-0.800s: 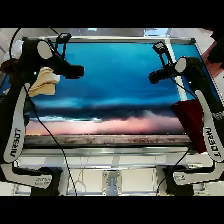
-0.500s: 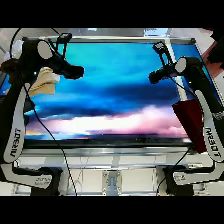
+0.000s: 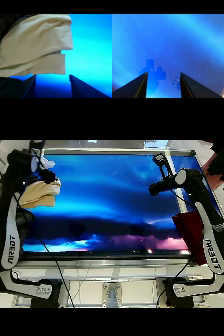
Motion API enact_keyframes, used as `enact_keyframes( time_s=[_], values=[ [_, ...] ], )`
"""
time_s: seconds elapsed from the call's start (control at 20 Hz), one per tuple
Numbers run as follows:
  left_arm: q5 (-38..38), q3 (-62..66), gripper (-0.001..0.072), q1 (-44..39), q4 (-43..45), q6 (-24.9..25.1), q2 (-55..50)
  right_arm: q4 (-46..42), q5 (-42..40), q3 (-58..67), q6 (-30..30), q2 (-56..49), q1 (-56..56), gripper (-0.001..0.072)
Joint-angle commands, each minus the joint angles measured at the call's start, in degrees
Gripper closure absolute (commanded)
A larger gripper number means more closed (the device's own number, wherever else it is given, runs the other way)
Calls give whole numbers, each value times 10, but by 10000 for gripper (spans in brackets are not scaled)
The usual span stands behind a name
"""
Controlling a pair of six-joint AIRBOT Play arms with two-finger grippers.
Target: Fold the shirts.
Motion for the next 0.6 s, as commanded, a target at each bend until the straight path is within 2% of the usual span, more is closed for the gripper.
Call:
enact_keyframes(
  time_s=[0.0,0.05,0.1,0.15,0.35,0.55],
  values=[
    [29,0,195,86,-74,-34,-36,12,0,0,0,0,0,270],
    [28,0,182,102,-105,-29,-53,17,0,0,0,0,0,270],
    [32,0,116,114,-129,-28,-72,16,0,0,0,0,0,270],
    [41,0,106,121,-141,-28,-91,17,0,0,0,0,0,270],
    [116,0,107,129,-153,-79,-150,19,16,0,0,0,0,270],
    [185,1,107,131,-245,-80,-203,19,21,0,0,0,0,270]
  ],
)
